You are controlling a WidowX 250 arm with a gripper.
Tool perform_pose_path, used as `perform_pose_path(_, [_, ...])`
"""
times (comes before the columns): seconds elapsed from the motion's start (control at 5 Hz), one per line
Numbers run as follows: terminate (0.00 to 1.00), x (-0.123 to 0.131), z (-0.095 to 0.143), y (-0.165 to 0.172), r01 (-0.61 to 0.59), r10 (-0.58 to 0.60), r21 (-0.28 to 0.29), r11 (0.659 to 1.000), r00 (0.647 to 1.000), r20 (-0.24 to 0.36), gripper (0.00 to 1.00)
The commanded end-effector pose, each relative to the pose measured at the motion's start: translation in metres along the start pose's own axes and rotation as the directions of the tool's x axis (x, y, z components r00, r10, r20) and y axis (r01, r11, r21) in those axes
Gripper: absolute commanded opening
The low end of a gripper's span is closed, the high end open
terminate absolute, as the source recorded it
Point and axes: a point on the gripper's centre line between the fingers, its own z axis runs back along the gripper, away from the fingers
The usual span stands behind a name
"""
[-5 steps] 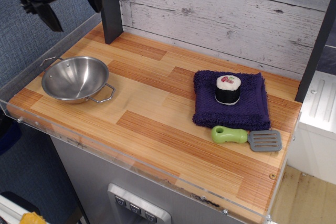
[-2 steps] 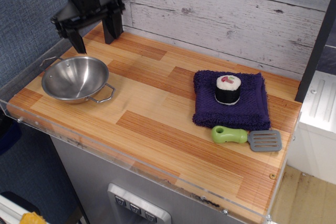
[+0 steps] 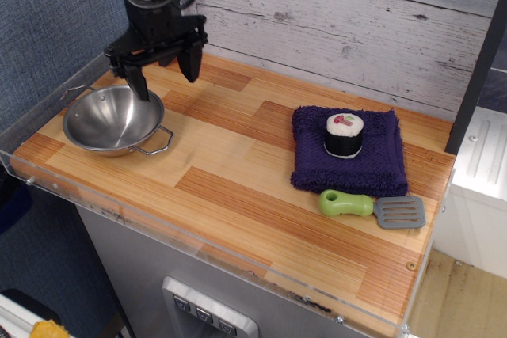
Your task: Pick up the pot and place it on the left of the purple cloth
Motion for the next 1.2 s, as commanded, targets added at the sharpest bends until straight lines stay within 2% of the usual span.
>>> perform_pose_path(0.0, [0.00,0.009,0.002,0.000,-0.035,0.034,0.093,0.995,0.999,0.013,1.00])
perform_pose_path(0.2, [0.00,0.009,0.000,0.006,-0.061,0.061,0.142,0.988,0.998,0.000,1.00])
perform_pose_path(0.4, [0.00,0.007,-0.008,0.010,-0.092,0.095,0.142,0.986,0.995,-0.017,1.00])
perform_pose_path(0.6, [0.00,0.002,-0.015,0.016,-0.117,0.122,0.135,0.984,0.992,-0.032,0.00])
perform_pose_path(1.0, [0.00,-0.001,-0.012,0.018,-0.092,0.096,0.141,0.986,0.995,-0.023,0.00])
